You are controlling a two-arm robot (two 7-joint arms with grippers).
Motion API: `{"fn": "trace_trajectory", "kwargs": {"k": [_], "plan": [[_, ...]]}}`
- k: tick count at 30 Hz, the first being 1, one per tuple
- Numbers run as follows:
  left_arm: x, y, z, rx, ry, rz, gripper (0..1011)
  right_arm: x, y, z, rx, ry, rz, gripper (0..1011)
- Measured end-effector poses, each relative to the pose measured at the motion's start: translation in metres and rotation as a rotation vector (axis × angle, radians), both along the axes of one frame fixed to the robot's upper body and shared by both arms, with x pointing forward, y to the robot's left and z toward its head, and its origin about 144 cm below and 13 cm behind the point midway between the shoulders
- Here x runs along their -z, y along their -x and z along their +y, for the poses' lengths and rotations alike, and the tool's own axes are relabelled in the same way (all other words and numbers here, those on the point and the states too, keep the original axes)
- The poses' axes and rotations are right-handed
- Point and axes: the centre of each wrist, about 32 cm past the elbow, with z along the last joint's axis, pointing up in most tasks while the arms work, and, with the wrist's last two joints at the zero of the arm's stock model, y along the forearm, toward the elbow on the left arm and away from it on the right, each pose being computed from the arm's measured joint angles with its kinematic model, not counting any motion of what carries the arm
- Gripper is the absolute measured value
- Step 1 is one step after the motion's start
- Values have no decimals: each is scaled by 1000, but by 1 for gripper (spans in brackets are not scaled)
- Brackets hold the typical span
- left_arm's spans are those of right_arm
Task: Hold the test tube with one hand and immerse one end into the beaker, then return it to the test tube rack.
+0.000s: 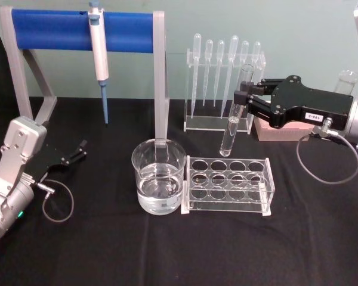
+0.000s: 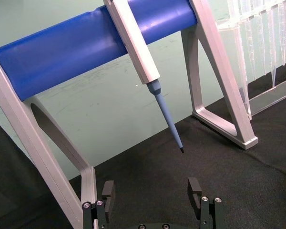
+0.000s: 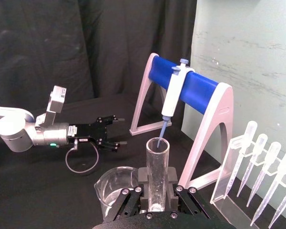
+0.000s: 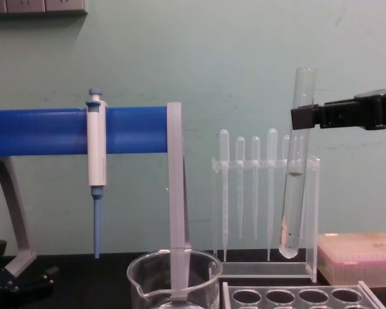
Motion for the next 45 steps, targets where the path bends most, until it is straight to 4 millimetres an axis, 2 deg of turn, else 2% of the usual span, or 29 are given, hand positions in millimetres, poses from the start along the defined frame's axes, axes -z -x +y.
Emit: {"fn": "trace_trajectory", "kwargs": {"k": [15,23,37,45], "plan": [[0,0,0,0,0,0,1000,0,0,1,-2,1,0,221],[0,0,0,0,0,0,1000,-12,-4,11,-31,19,-29,221],[0,0,0,0,0,0,1000,-34,-26,59,-152,14,-46,221],[0,0,0,0,0,0,1000,-25,-38,82,-195,41,-24,221]]}}
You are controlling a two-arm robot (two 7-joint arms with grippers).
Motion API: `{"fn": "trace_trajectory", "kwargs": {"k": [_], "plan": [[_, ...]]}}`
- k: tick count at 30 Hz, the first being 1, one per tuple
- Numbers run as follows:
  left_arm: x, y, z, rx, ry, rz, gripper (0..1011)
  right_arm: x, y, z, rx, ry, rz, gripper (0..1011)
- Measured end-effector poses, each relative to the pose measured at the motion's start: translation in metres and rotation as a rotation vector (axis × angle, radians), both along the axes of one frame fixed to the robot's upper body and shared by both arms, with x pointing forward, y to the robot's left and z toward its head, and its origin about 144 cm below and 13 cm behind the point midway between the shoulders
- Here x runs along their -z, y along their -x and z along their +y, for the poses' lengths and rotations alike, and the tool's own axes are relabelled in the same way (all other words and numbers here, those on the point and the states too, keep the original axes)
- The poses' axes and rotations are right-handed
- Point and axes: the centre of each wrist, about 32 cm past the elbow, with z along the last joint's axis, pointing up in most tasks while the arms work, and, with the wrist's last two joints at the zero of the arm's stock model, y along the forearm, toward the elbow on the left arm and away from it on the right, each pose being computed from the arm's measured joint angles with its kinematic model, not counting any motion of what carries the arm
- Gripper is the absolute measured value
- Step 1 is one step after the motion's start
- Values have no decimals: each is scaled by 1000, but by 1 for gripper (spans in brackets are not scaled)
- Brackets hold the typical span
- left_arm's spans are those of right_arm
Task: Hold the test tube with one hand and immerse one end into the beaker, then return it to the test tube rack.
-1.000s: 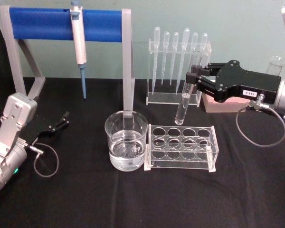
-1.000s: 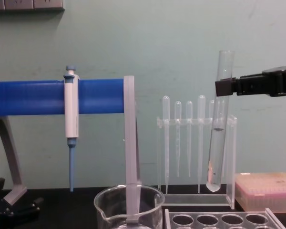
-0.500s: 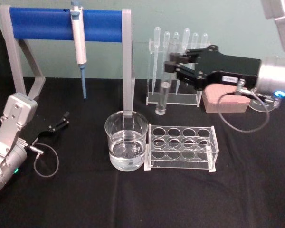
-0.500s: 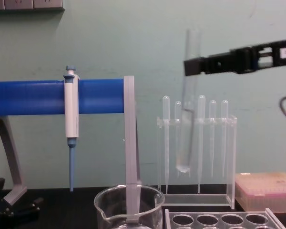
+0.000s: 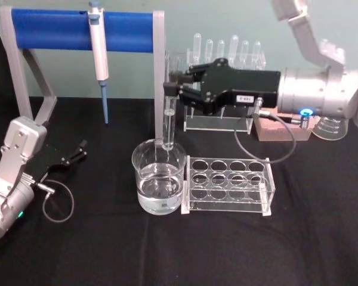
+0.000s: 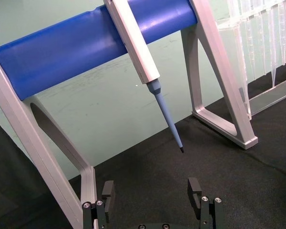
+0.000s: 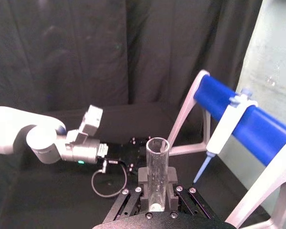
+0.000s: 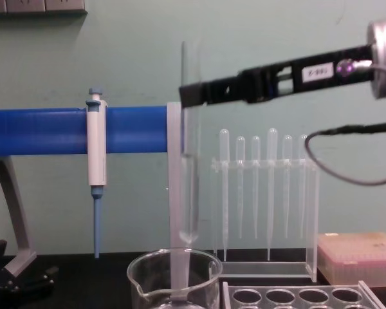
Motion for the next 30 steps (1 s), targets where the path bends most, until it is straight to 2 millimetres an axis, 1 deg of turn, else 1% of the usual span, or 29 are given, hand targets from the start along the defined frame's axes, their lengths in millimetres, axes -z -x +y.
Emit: {"fn": "trace_trajectory", "kwargs": {"k": [3,7,10,13,17,21,24,30], "plan": [[0,0,0,0,0,0,1000,7,-3,3,-4,12,4,221],[0,0,0,0,0,0,1000,21,-9,5,-4,15,6,221],[0,0,0,0,0,0,1000,40,-15,5,-7,4,23,221],[0,0,0,0,0,0,1000,51,-18,6,-12,-2,35,221],[0,0,0,0,0,0,1000,73,-21,7,-15,-8,57,221],[0,0,0,0,0,0,1000,88,-21,9,-16,-6,70,221],[0,0,0,0,0,0,1000,97,-21,11,-17,-5,75,221],[0,0,0,0,0,0,1000,108,-20,12,-12,1,84,221]]}}
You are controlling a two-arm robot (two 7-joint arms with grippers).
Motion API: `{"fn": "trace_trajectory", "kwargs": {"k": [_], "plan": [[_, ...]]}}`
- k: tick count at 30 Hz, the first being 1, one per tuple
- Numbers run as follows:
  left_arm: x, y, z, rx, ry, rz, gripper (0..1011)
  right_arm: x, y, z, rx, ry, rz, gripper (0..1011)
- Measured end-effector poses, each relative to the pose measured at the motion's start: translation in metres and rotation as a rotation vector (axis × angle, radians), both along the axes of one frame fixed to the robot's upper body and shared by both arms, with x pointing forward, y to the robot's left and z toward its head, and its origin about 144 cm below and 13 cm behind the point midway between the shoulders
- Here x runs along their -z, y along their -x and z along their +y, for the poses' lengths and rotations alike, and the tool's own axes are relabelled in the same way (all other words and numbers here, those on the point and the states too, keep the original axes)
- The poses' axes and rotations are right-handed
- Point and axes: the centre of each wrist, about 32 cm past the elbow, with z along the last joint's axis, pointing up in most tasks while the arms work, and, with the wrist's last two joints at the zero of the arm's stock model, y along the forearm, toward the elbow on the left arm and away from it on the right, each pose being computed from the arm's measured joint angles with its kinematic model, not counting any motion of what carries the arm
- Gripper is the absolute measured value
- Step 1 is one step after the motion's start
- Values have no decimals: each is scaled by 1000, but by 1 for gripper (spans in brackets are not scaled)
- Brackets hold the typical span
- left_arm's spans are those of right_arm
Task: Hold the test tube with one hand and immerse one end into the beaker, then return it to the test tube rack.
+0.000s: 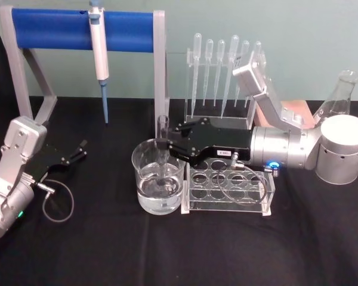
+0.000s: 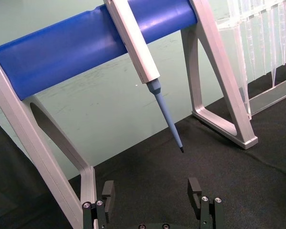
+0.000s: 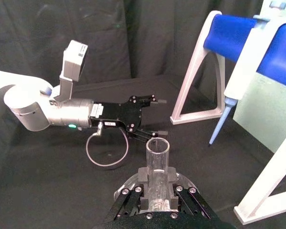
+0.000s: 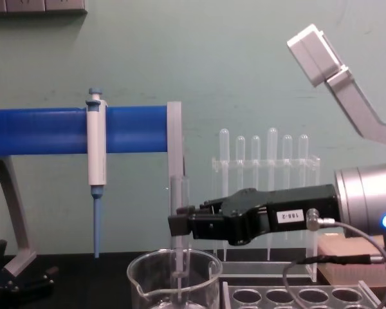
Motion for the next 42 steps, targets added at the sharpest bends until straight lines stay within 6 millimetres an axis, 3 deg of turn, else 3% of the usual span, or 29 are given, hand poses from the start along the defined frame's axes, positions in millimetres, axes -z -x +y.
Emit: {"fn": "trace_trajectory", "kwargs": {"k": [15,42], "plan": [[0,0,0,0,0,0,1000,12,1,0,0,23,16,221],[0,0,0,0,0,0,1000,11,0,0,1,21,17,221]]}}
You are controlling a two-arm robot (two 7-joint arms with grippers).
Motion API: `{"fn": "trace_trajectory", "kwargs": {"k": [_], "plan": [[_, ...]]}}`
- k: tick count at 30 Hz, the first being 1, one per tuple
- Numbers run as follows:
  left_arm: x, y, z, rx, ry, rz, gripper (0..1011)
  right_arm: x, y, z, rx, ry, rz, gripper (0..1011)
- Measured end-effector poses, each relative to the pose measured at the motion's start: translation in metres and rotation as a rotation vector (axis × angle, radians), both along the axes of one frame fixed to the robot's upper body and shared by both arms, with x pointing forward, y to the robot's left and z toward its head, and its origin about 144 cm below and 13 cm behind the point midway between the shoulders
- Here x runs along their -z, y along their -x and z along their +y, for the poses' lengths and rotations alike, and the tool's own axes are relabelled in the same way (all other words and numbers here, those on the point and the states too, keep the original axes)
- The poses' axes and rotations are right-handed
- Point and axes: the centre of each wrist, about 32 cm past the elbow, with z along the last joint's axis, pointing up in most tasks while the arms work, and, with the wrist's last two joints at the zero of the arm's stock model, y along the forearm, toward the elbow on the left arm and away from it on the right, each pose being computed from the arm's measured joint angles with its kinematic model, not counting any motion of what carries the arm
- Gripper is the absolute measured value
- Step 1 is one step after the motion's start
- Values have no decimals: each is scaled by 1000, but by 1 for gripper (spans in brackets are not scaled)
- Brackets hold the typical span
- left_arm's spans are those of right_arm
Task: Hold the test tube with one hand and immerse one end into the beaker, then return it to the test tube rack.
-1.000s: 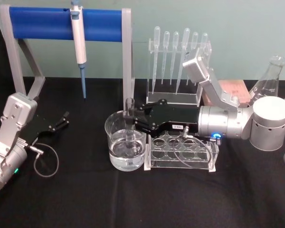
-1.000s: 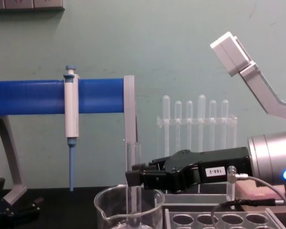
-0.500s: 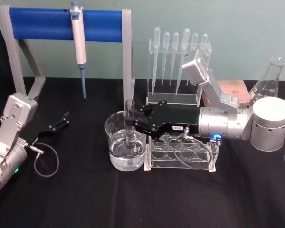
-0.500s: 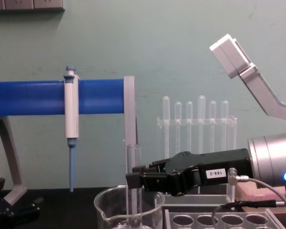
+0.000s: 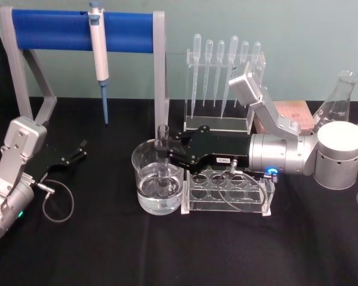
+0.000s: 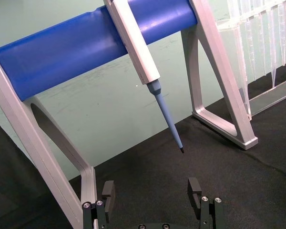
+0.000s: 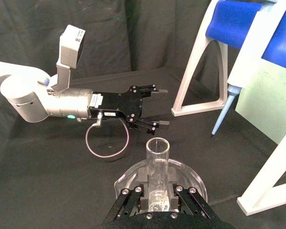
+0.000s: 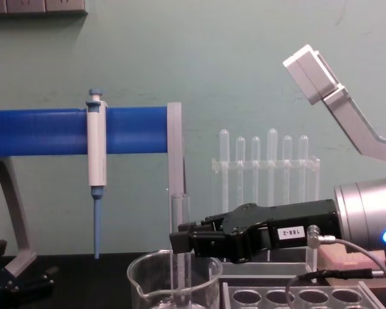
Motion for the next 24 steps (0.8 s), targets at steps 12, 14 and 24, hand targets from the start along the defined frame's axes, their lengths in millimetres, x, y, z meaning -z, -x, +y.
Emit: {"fn": "trace_trajectory", "kwargs": {"k": [12,14,24], "plan": [[0,0,0,0,0,0,1000,0,0,0,0,-1,0,221],[0,0,0,0,0,0,1000,0,0,0,1,-1,0,221],[0,0,0,0,0,0,1000,0,0,0,1,-1,-1,221]]}}
